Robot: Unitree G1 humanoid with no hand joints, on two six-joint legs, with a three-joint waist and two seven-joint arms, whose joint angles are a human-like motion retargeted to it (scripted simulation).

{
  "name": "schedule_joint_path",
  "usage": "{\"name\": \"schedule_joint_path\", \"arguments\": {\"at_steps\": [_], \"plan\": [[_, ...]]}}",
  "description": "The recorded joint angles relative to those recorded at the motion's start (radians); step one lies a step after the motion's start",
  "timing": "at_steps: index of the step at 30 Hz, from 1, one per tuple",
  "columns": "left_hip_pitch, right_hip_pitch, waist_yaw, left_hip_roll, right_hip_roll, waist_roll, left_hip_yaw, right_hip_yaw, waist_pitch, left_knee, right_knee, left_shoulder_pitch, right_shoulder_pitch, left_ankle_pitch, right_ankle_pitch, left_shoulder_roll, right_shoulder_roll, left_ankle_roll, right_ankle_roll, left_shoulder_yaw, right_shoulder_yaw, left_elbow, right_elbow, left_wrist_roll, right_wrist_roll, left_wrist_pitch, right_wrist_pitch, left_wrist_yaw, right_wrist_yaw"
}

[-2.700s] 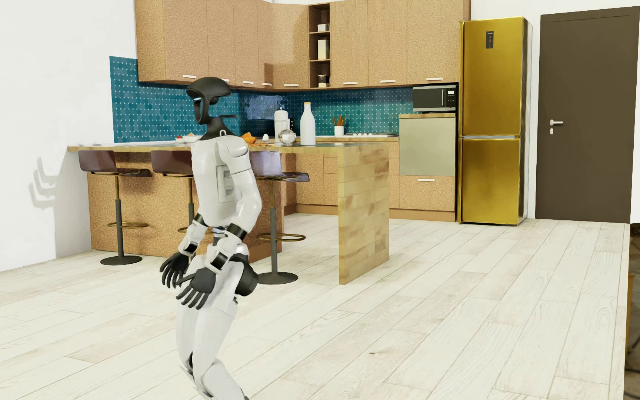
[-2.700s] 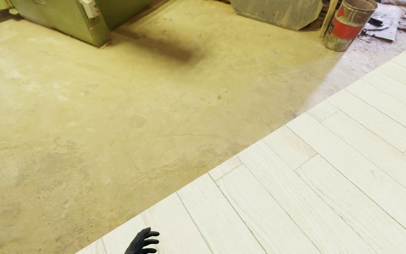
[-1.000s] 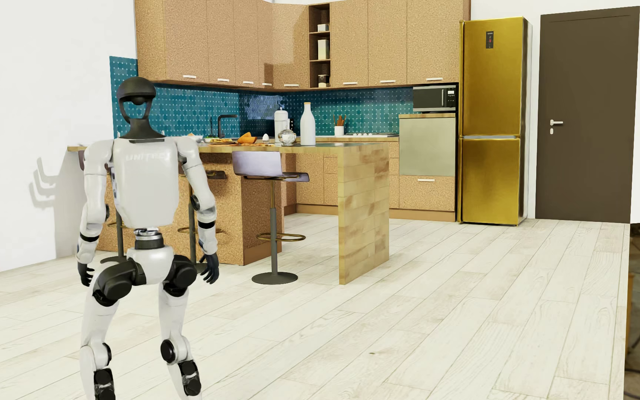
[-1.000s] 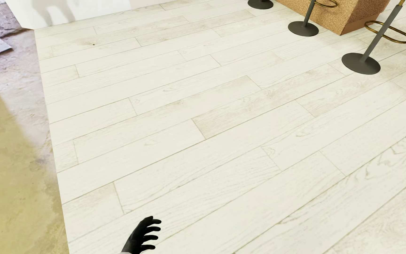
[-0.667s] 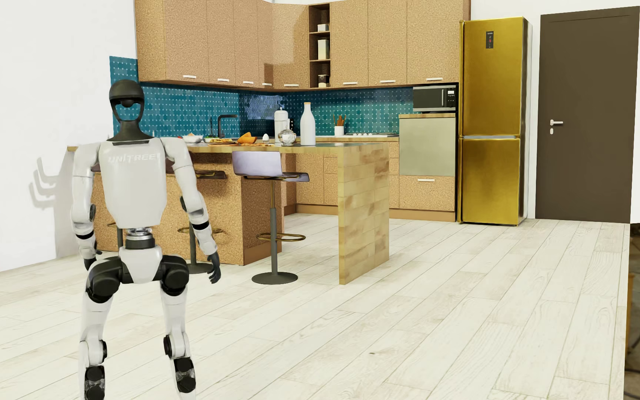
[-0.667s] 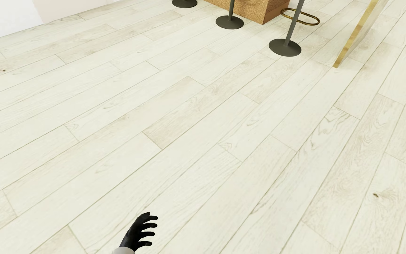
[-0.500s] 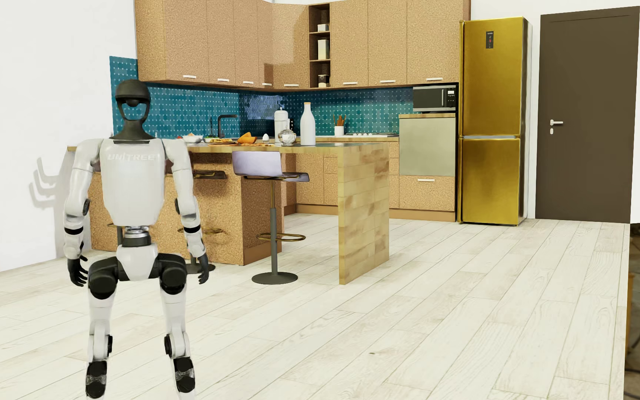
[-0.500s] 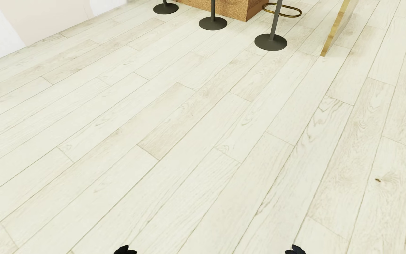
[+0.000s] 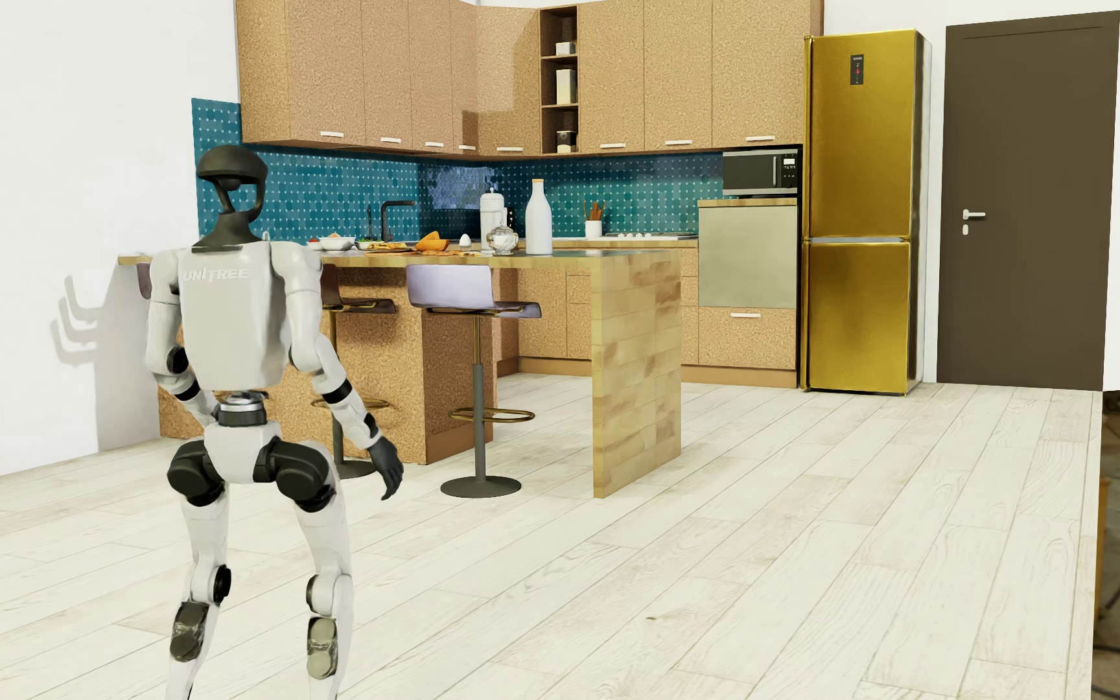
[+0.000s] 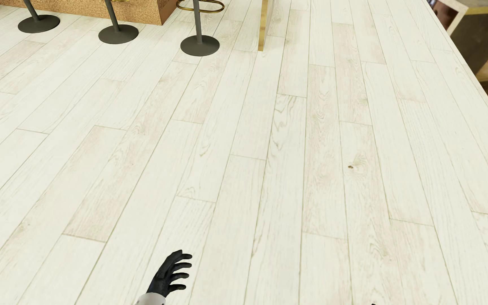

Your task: Face back

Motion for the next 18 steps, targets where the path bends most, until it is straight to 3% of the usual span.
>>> {"name": "schedule_joint_path", "arguments": {"at_steps": [1,2,3,4,5,6,8,10,11,12,13,14,15,16,18], "plan": [[-0.068,0.008,0.003,-0.022,0.021,0.017,-0.047,0.032,-0.014,0.105,-0.025,0.026,0.019,0.106,0.009,-0.008,-0.035,0.121,0.018,0.019,0.009,0.015,0.02,-0.013,0.009,0.006,-0.026,-0.006,-0.014],[-0.1,0.027,-0.007,-0.044,0.038,0.031,-0.087,0.059,-0.016,0.072,-0.052,0.058,0.016,0.095,0.018,0.015,-0.019,0.202,0.015,0.066,0.021,0.026,0.016,-0.012,0.018,0.017,-0.033,-0.036,-0.043],[-0.116,0.032,0.003,-0.039,0.062,0.064,-0.101,0.073,-0.017,-0.084,-0.065,0.073,0.012,0.001,0.02,0.018,0.01,0.233,0.019,0.12,0.058,0.023,-0.008,0.013,0.013,0.028,-0.015,-0.07,-0.073],[-0.079,0.027,0.011,-0.027,0.065,0.075,-0.104,0.082,-0.02,-0.205,-0.047,0.098,-0.009,-0.016,0.008,0.039,0.053,-0.018,0.023,0.149,0.087,0.055,-0.022,0.043,0.002,0.021,0.016,-0.098,-0.095],[-0.054,0.028,0.008,-0.025,0.05,0.073,-0.082,0.074,-0.015,-0.217,-0.03,0.083,-0.012,-0.023,0.007,0.072,0.07,-0.064,0.025,0.126,0.088,0.079,-0.025,0.071,-0.009,0.023,0.035,-0.107,-0.097],[-0.029,0.019,0.021,-0.007,0.043,0.079,-0.052,0.06,-0.009,-0.223,-0.013,0.089,0.001,-0.036,0.032,0.066,0.057,-0.061,0.04,0.088,0.075,0.048,-0.053,0.089,-0.014,0.019,0.057,-0.099,-0.084],[0.019,0.014,-0.001,0.008,-0.01,0.046,0.012,-0.011,-0.013,-0.252,-0.042,0.05,0.013,-0.049,0.023,0.046,0.065,-0.062,0.077,0.062,0.032,0.054,-0.052,0.094,-0.016,-0.001,0.072,-0.082,-0.044],[0.042,0.034,-0.03,0.025,-0.005,0.02,0.028,0.006,0.005,-0.191,-0.039,-0.012,0.017,-0.045,0.017,-0.005,0.027,-0.065,0.018,0.015,0.001,0.039,-0.011,0.054,-0.01,-0.02,0.05,-0.051,-0.004],[-0.02,0.04,-0.018,0.027,0.014,0.01,-0.005,0.033,0.011,-0.053,-0.049,-0.007,0.011,0.052,0.024,-0.001,0.0,-0.019,0.019,-0.014,0.02,0.005,0.013,0.036,-0.012,-0.031,0.034,-0.041,0.001],[-0.072,0.056,-0.01,-0.002,0.023,0.016,-0.055,0.053,0.001,0.002,-0.079,0.031,0.014,0.13,0.034,0.011,-0.01,0.102,0.02,0.012,0.029,0.017,-0.002,0.022,-0.016,-0.048,0.019,-0.045,-0.011],[-0.096,0.072,0.008,-0.018,0.037,0.034,-0.09,0.07,-0.013,-0.062,-0.107,0.088,0.021,0.096,0.042,0.006,-0.004,0.216,0.021,0.067,0.049,0.014,-0.025,0.016,-0.021,-0.057,0.0,-0.056,-0.03],[-0.067,0.074,0.028,-0.01,0.051,0.048,-0.107,0.088,-0.021,-0.245,-0.097,0.124,0.005,-0.004,0.032,0.018,0.03,0.238,0.022,0.118,0.067,0.041,-0.032,0.019,-0.028,-0.061,-0.019,-0.071,-0.051],[-0.036,0.058,0.027,-0.001,0.051,0.055,-0.115,0.097,-0.037,-0.295,-0.074,0.138,-0.009,0.03,0.017,0.05,0.056,-0.08,0.025,0.102,0.08,0.058,-0.035,0.026,-0.031,-0.051,-0.026,-0.076,-0.067],[-0.012,0.05,0.029,0.001,0.028,0.049,-0.086,0.075,-0.037,-0.304,-0.053,0.145,-0.016,0.036,0.008,0.064,0.063,-0.112,0.028,0.091,0.091,0.034,-0.065,0.035,-0.028,-0.033,-0.011,-0.076,-0.069],[0.031,0.04,0.025,0.022,-0.009,0.036,-0.03,0.017,-0.029,-0.307,-0.029,0.099,-0.015,0.011,0.001,0.075,0.035,-0.116,0.023,0.09,0.056,0.025,-0.084,0.046,-0.014,0.0,0.009,-0.078,-0.034]]}}
